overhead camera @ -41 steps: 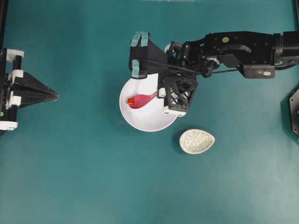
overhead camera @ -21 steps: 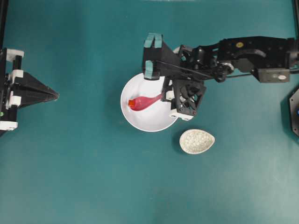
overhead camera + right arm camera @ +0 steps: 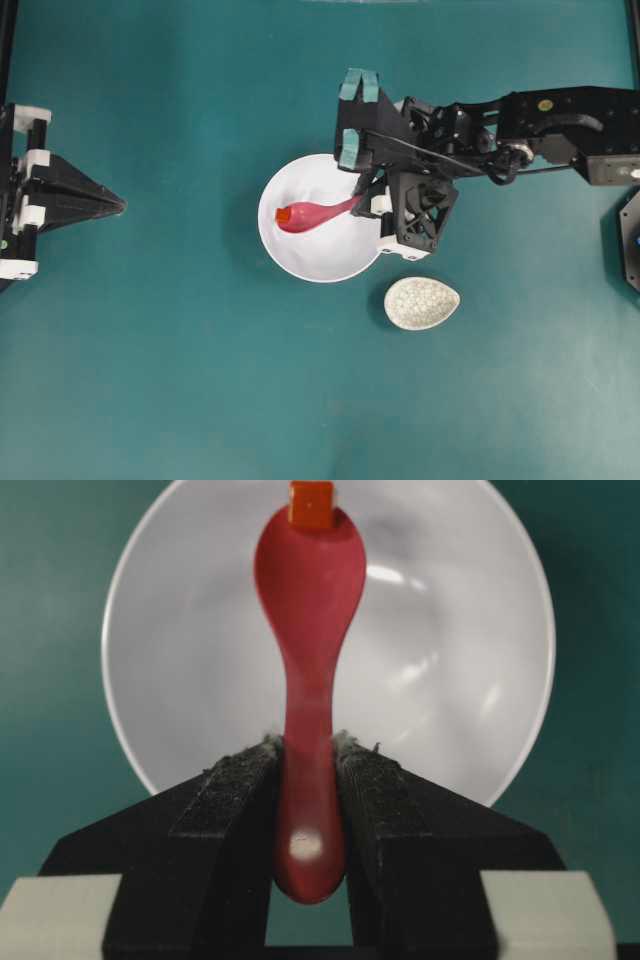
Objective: Grip the spoon and scoop the red block from the bowl with right arm.
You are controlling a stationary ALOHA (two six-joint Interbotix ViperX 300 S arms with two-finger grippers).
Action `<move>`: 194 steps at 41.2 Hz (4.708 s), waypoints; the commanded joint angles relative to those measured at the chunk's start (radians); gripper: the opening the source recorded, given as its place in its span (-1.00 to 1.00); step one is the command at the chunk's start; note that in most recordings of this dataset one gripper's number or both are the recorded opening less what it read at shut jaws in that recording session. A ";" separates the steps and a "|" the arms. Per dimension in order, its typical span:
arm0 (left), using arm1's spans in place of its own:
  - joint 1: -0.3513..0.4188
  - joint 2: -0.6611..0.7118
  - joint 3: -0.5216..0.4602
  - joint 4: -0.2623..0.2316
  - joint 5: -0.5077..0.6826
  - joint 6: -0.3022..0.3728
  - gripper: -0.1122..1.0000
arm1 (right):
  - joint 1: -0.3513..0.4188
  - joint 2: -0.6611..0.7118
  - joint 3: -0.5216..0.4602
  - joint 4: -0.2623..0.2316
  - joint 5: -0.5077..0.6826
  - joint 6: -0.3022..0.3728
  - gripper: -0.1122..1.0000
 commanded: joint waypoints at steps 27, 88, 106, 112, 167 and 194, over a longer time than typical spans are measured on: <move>0.003 0.003 -0.028 0.003 -0.005 -0.005 -0.80 | 0.044 -0.176 0.196 0.058 -0.252 0.000 -0.36; 0.003 -0.015 -0.031 0.003 0.032 0.015 -0.80 | 0.060 -0.373 0.316 0.083 -0.377 -0.005 -0.36; 0.003 -0.026 -0.032 0.003 0.040 0.008 -0.80 | 0.061 -0.373 0.314 0.081 -0.391 -0.009 -0.36; 0.003 -0.026 -0.032 0.003 0.040 0.012 -0.80 | 0.061 -0.373 0.314 0.081 -0.391 -0.005 -0.36; 0.003 -0.018 -0.031 0.003 0.028 0.000 -0.80 | 0.060 -0.373 0.314 0.081 -0.383 -0.003 -0.36; 0.003 -0.020 -0.032 0.003 0.028 -0.002 -0.80 | 0.060 -0.373 0.313 0.081 -0.390 -0.003 -0.36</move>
